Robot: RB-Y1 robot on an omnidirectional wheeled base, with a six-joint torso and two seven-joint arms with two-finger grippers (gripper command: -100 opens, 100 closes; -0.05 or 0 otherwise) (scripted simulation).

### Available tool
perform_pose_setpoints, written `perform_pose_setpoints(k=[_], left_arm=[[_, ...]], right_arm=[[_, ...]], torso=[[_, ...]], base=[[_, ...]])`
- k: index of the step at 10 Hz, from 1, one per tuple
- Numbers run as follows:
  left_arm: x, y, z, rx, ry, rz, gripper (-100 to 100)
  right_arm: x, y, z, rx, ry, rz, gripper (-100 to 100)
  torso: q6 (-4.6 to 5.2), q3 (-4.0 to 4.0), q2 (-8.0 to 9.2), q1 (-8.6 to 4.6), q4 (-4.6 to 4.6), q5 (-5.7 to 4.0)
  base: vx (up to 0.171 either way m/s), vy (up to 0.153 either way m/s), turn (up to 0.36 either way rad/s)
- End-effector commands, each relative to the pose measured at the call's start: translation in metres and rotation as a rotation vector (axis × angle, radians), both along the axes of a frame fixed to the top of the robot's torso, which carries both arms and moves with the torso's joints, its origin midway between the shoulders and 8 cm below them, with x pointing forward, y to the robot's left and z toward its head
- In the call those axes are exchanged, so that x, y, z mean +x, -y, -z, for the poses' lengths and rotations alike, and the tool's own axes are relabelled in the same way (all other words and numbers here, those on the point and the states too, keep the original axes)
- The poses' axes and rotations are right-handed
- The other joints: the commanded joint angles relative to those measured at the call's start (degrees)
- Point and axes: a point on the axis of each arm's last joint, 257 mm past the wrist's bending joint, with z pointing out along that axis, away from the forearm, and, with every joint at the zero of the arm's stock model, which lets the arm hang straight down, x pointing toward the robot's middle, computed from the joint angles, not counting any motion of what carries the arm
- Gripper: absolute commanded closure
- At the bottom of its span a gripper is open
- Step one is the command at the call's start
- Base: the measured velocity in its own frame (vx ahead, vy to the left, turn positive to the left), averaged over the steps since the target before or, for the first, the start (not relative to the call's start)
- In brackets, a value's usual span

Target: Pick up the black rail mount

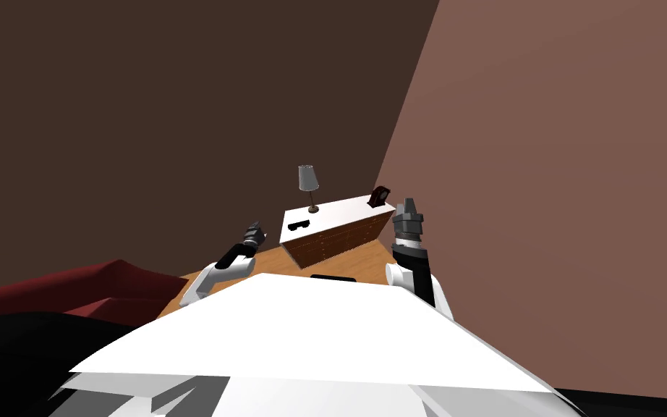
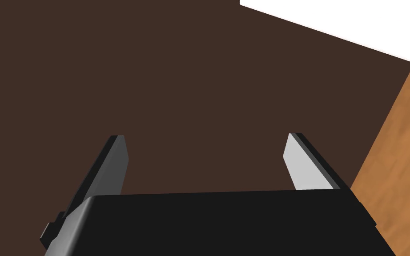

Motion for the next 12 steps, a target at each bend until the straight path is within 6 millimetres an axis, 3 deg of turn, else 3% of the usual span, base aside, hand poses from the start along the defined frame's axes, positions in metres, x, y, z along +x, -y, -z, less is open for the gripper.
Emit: perform_pose_setpoints(k=[1, 4, 12], left_arm=[[-0.006, -0.007, 0.013, -0.02, -0.039, -0.026, -100], [-0.025, -0.036, 0.04, -0.072, -0.122, -0.105, -100], [-0.073, -0.08, 0.095, -0.211, -0.31, -0.268, -100]], right_arm=[[0.0, 0.0, 0.0, 0.0, 0.0, 0.0, 0], [0.0, 0.0, 0.0, 0.0, 0.0, 0.0, 0], [0.0, 0.0, 0.0, 0.0, 0.0, 0.0, 0]], torso=[[0.0, 0.0, 0.0, 0.0, 0.0, 0.0], [-0.04, -0.02, -0.03, 0.02, -0.01, 0.0], [-0.06, -0.04, -0.07, 0.06, -0.02, 0.01]], base=[[0.01, -0.028, -0.101], [0.012, -0.031, -0.158], [0.027, -0.022, -0.141]])
